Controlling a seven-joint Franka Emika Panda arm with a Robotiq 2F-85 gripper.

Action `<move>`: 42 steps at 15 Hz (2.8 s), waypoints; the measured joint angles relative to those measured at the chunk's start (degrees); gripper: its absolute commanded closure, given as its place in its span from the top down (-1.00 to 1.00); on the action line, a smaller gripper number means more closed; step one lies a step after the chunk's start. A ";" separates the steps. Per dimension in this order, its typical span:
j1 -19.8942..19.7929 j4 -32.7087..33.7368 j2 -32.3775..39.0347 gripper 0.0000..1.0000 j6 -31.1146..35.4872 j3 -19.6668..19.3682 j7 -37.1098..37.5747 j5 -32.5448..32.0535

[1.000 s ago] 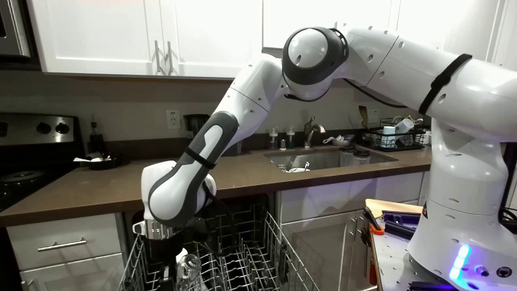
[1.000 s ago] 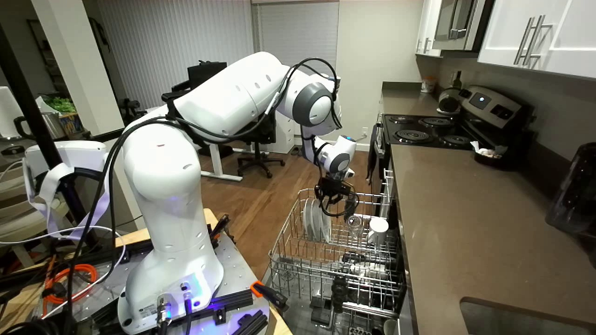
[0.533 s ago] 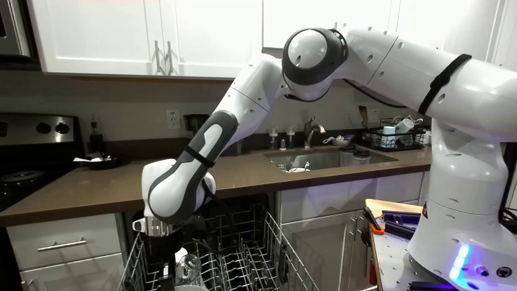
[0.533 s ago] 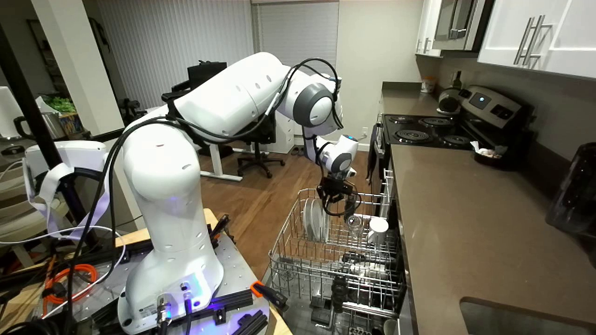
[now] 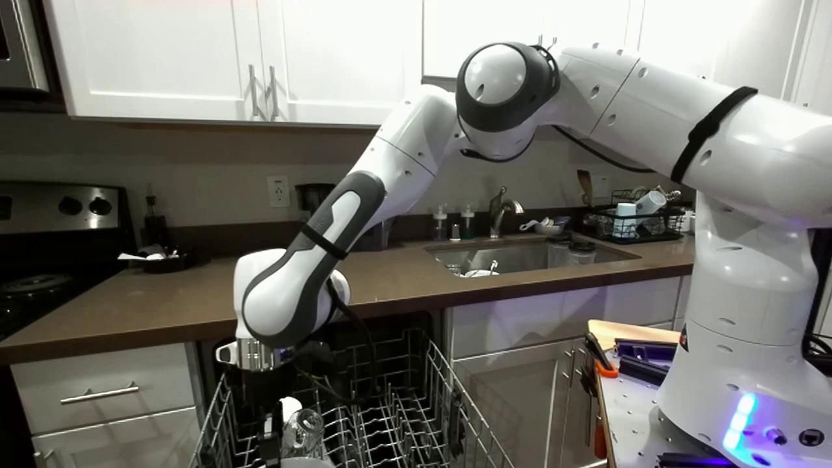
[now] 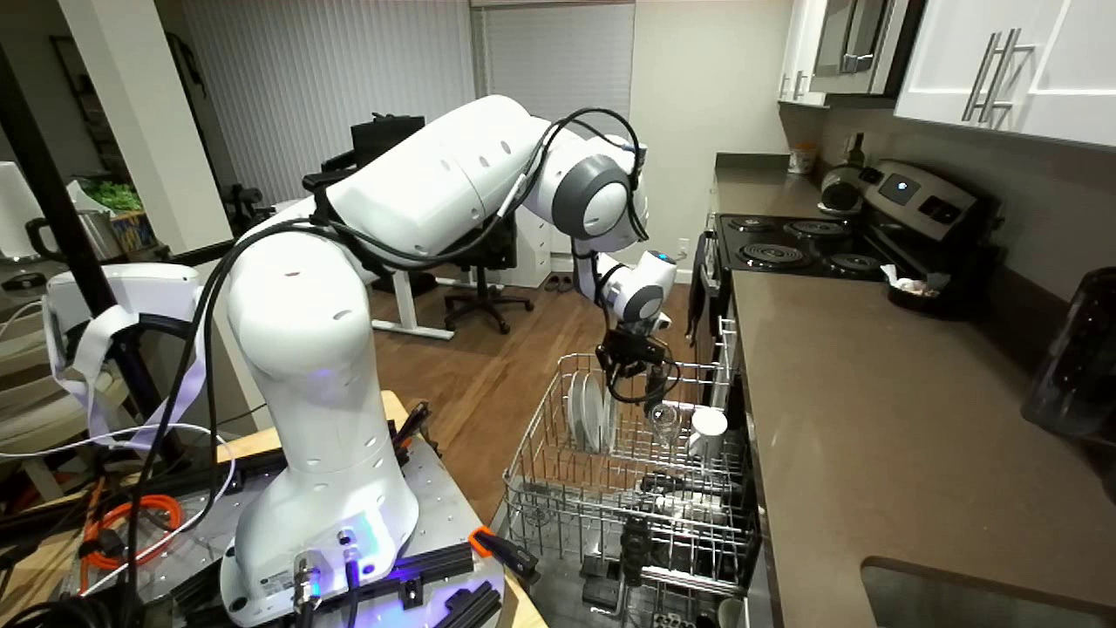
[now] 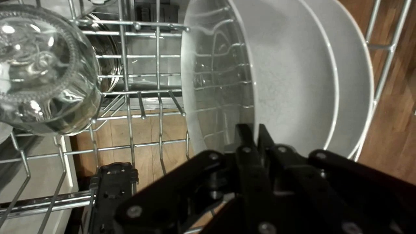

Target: Remove plate from the dish washer

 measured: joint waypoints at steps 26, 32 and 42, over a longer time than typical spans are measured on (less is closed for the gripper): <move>0.98 -3.58 -3.25 -0.05 -6.86 -1.02 0.12 3.50; 1.55 -3.11 -3.01 -0.50 -6.88 -1.82 0.13 3.50; 3.78 0.32 -0.52 -0.59 -6.88 -4.27 0.32 3.50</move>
